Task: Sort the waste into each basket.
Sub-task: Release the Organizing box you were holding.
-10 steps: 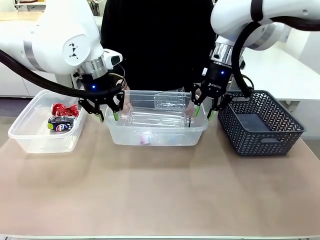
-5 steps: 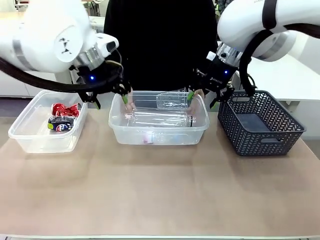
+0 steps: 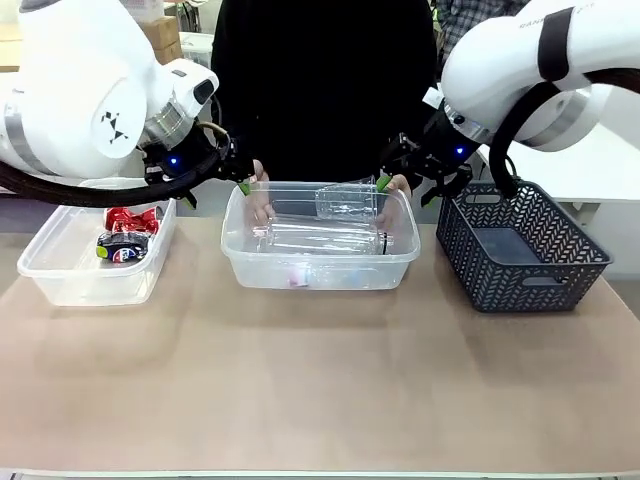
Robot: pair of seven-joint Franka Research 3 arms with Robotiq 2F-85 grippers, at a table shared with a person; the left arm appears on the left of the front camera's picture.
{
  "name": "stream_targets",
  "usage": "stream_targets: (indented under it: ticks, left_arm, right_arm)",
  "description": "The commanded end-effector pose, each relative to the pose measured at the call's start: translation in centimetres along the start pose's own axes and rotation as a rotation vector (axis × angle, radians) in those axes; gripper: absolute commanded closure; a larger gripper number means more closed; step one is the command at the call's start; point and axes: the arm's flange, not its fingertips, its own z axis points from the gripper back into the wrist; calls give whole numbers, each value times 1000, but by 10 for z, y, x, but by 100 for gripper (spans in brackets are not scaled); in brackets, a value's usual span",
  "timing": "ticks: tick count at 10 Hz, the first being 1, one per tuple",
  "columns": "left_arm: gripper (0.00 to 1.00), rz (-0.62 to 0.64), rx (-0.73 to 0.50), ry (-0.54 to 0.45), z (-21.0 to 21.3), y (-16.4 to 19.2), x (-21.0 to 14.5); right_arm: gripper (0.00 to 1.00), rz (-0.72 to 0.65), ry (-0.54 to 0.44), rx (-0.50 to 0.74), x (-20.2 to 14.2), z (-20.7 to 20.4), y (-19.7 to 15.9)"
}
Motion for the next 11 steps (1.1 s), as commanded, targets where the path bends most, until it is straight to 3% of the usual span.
stream_targets:
  ticks: [1,7,9,11]
  left_arm:
    - [0,1,-9,13,4,-6,3]
    - [0,-7,-5,5,3,-6,1]
    - [0,-83,-22,65,75,1,-31]
    - [0,-133,-66,123,118,9,-67]
  right_arm:
    - [0,-18,32,-21,6,0,2]
    - [0,-4,27,-3,1,-3,-1]
    - [0,-23,51,253,-55,98,-56]
    - [0,-138,65,377,-110,165,-92]
